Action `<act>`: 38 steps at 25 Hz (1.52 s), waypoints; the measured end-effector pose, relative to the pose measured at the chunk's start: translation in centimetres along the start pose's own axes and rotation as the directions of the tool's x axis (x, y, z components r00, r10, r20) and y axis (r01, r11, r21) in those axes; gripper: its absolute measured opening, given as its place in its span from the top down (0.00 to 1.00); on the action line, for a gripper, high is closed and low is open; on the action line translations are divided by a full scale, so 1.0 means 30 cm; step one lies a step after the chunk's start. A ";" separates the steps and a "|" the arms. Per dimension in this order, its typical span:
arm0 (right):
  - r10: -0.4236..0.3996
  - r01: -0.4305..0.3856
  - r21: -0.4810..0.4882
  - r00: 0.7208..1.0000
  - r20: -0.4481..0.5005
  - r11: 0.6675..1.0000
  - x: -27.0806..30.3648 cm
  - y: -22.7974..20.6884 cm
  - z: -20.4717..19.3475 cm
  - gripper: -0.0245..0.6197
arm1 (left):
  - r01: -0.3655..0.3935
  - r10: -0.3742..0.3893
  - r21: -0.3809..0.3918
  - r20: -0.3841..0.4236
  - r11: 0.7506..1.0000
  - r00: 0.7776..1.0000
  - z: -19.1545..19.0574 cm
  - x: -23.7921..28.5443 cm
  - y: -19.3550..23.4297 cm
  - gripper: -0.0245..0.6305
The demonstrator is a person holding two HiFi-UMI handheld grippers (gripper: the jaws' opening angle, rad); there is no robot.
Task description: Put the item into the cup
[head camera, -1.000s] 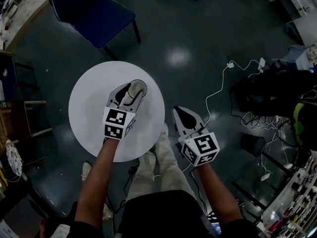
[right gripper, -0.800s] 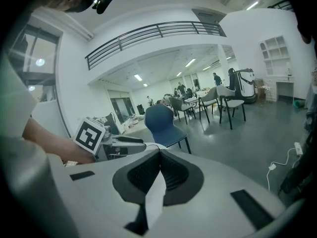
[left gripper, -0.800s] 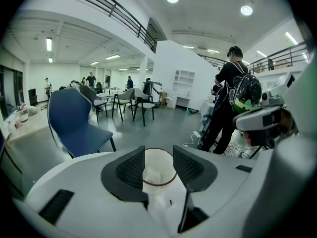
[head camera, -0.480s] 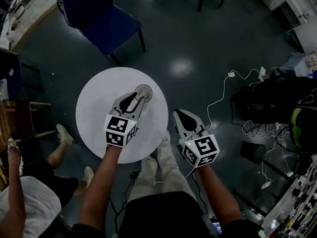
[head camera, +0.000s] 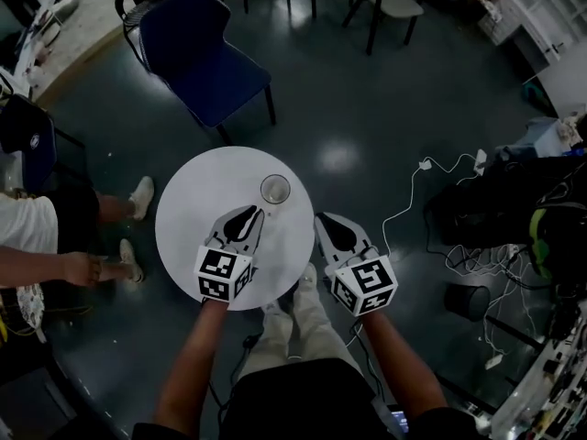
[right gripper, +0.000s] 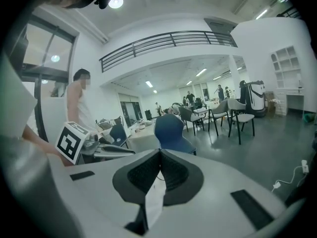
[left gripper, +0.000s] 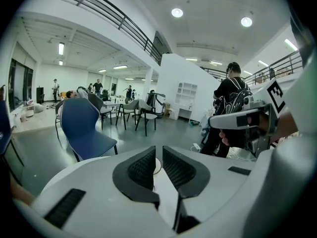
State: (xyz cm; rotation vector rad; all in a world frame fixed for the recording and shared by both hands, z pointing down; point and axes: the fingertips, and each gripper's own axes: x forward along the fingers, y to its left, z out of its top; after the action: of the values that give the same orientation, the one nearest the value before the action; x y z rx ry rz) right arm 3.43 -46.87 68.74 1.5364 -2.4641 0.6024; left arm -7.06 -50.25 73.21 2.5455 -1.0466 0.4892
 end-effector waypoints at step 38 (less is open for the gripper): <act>0.047 -0.006 -0.225 0.983 0.176 0.974 -0.308 0.746 0.451 0.94 | 0.034 -0.049 0.048 0.360 0.998 0.932 0.368 -0.985 -0.151 0.94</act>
State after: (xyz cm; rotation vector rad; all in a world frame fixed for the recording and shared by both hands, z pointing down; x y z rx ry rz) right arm -11.45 -36.43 47.78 1.5307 -2.5807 0.1856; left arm -21.54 -34.23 49.75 2.7538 -1.1070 0.0259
